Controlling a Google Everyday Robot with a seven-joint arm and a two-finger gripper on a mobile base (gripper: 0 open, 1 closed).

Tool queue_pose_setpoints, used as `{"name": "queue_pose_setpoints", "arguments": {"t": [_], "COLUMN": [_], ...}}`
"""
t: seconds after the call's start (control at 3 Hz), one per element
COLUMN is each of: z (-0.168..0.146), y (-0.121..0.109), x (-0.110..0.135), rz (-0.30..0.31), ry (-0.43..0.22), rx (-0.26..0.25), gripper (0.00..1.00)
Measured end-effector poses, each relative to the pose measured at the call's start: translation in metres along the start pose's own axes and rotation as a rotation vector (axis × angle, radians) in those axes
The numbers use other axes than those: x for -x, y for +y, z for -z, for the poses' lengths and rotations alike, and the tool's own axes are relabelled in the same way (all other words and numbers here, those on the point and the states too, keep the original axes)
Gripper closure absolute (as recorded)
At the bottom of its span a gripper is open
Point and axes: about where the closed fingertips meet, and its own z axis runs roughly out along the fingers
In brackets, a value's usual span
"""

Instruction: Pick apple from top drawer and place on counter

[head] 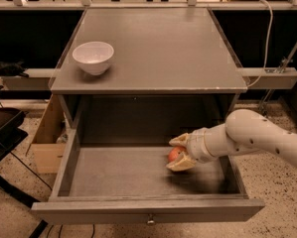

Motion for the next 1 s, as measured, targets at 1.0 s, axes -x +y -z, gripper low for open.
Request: {"name": "queue_pose_setpoints", "arguments": {"t": [1.0], "z": [0.033], "y": [-0.009], "x": [0.052], "rz": [0.057], "ry": [0.049], "rx": [0.008], "gripper": [1.0]}}
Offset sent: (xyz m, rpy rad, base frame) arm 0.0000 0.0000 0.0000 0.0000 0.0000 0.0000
